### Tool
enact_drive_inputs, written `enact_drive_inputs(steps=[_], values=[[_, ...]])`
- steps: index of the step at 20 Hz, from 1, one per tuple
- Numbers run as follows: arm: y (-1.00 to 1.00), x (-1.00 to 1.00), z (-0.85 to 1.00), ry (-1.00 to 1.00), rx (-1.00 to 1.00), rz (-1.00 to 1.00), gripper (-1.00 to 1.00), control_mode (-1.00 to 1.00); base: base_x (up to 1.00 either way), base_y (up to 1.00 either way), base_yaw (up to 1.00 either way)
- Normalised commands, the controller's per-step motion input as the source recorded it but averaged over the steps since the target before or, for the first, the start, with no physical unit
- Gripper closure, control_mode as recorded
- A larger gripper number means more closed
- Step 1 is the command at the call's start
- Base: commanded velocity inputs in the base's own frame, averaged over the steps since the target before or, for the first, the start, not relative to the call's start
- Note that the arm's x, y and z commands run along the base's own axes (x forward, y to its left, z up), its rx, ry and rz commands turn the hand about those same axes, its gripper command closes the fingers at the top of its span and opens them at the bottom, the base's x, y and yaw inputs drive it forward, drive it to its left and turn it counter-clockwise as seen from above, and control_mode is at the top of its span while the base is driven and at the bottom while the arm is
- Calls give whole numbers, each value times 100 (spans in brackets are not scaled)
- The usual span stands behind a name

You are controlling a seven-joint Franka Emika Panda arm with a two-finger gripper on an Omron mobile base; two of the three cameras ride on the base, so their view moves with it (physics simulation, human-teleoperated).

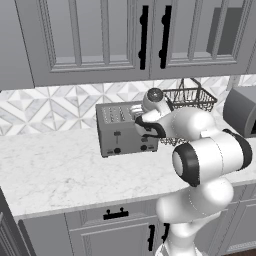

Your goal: Start the toaster. Once the lever pops up, take the bread to the plate on the dining counter.

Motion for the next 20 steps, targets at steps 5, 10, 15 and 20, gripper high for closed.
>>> enact_drive_inputs(steps=[5, 10, 15, 20], values=[[0, 0, 0, 0, 0, 0, -100, -100, 0, 0, 0], [0, 0, 0, 0, 0, 0, -100, -100, 0, 0, 0], [0, 0, 0, 0, 0, 0, -100, -100, 0, 0, 0], [0, 0, 0, 0, 0, 0, -100, -100, 0, 0, 0]])
